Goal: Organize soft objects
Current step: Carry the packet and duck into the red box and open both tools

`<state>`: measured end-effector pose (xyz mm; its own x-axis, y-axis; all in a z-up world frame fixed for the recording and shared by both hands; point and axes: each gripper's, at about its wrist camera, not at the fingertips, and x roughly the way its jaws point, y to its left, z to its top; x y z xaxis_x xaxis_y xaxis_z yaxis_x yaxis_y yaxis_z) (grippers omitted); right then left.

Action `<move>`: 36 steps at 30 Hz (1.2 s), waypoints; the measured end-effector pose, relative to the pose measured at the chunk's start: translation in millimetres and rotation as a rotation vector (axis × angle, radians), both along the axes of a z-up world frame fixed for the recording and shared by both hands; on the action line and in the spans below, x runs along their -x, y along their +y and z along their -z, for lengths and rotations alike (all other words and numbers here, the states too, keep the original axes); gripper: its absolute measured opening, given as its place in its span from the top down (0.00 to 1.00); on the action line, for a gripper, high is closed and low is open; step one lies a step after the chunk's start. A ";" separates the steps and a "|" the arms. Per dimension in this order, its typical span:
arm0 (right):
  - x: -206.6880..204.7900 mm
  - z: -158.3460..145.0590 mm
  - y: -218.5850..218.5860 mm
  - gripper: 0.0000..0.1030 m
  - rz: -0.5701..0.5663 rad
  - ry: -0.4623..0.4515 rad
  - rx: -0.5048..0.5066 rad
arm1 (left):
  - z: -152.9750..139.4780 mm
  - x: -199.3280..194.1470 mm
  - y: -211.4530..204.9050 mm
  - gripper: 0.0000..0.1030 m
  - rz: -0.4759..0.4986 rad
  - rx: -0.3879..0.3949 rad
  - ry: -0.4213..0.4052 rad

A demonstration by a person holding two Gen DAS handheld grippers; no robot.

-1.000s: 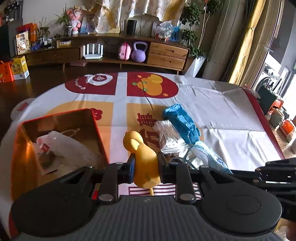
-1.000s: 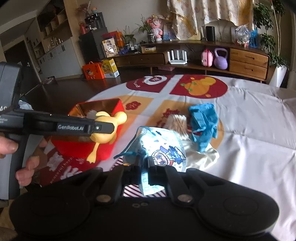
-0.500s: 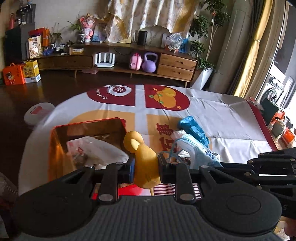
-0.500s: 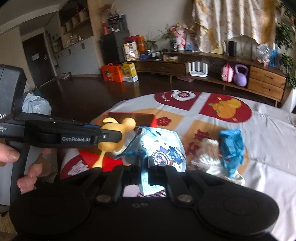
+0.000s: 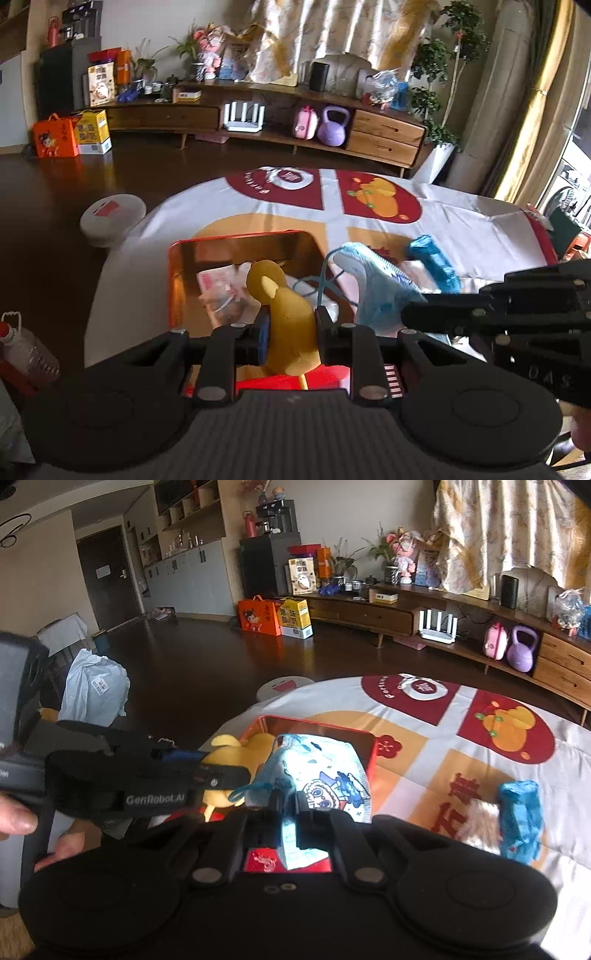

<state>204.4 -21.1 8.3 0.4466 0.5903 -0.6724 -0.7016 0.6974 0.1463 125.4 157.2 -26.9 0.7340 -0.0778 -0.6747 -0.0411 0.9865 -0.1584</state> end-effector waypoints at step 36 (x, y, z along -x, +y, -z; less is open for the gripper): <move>-105.4 98.7 85.1 0.89 0.026 0.154 0.130 | 81.5 -89.6 46.7 0.77 -0.050 -0.039 0.197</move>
